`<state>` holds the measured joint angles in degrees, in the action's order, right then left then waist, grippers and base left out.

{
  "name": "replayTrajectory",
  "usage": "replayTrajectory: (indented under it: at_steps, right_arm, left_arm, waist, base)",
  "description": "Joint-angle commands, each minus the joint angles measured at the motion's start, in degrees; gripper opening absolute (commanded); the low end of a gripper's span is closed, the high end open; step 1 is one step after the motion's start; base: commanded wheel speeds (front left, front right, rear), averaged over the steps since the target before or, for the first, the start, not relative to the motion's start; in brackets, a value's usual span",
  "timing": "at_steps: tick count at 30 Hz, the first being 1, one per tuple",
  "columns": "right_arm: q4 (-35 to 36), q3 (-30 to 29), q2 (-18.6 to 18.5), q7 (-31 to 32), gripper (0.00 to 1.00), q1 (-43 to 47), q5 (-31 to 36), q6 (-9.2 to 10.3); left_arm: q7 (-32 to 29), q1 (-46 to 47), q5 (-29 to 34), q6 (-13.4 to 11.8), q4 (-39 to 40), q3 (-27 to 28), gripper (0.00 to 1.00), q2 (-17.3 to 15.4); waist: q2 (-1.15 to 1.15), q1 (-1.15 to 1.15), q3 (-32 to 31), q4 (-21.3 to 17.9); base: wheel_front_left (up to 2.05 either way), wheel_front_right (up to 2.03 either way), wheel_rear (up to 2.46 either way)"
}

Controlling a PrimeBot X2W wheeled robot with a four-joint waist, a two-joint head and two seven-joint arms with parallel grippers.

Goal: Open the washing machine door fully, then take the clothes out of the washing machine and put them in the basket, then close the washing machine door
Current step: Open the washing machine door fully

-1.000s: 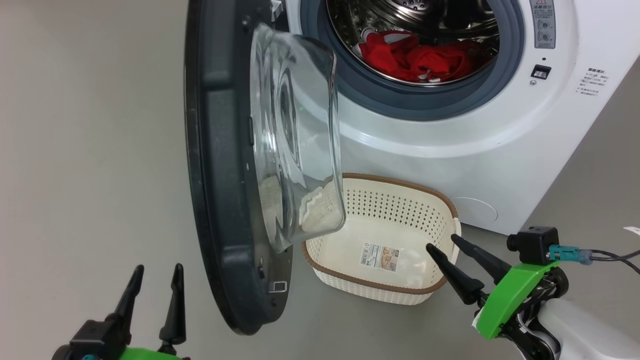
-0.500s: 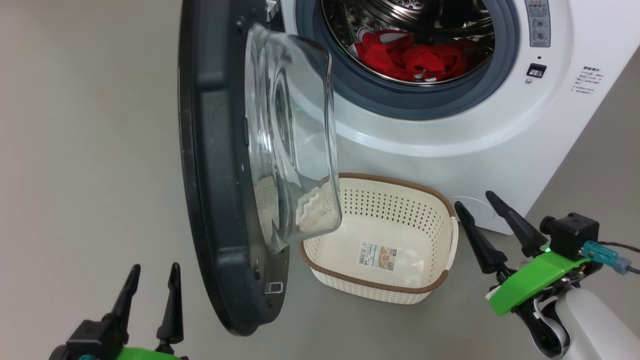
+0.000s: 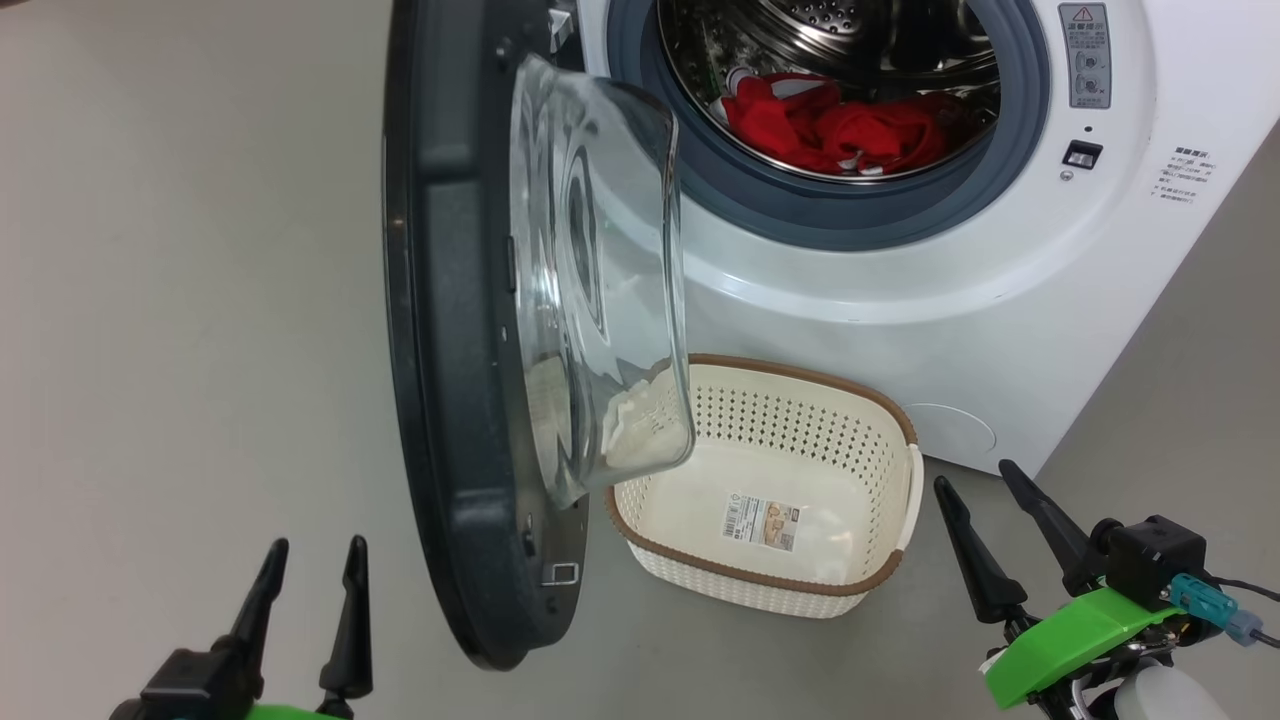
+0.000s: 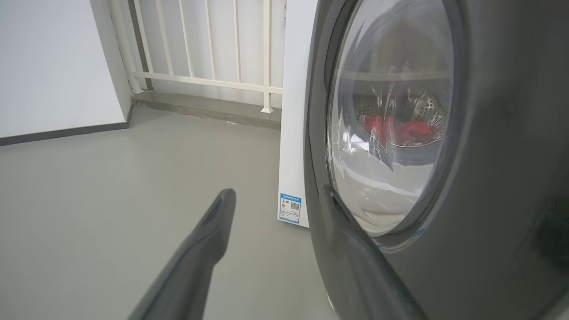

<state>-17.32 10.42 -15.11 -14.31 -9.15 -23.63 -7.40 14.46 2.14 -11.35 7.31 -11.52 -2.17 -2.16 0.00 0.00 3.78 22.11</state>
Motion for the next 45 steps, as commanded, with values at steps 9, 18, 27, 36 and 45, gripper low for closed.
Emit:
replayTrajectory:
  at_steps: [9,18,27,36,45]
  right_arm:
    - [1.56,0.30,0.28,-0.69,1.00,0.18,0.97,-0.09]
    - [1.67,0.00,0.24,-0.69,1.00,0.28,0.96,-0.09]
    - [1.49,-0.09,0.10,-0.69,1.00,0.55,1.06,-0.09]
    - [1.89,0.26,0.03,-0.69,1.00,-0.06,1.29,-0.09]
    - [2.39,0.27,0.17,-0.69,1.00,-0.51,1.83,-0.09]
  left_arm:
    - [0.54,0.43,-1.40,0.18,1.56,1.97,1.00,-0.81]
    - [0.54,3.06,-7.57,0.18,11.97,5.69,0.00,-0.74]
    - [0.54,3.88,-8.02,0.18,28.84,0.51,0.00,-0.73]
    - [0.54,1.76,-5.49,0.18,33.31,-16.02,0.00,-1.46]
    - [0.54,0.03,-8.93,0.18,23.85,-24.64,0.00,-2.37]
  waist:
    - [0.00,0.00,-0.30,-0.08]
    - [0.00,0.00,-0.65,0.74]
    - [0.00,0.00,-1.12,0.91]
    - [0.00,0.00,-0.65,0.61]
    - [0.00,0.00,-0.50,0.46]
  base:
    - [0.00,0.00,0.00]
    - [0.00,0.00,0.00]
    - [0.00,0.00,0.00]
    - [0.00,0.00,0.00]
    - [0.00,0.00,0.00]
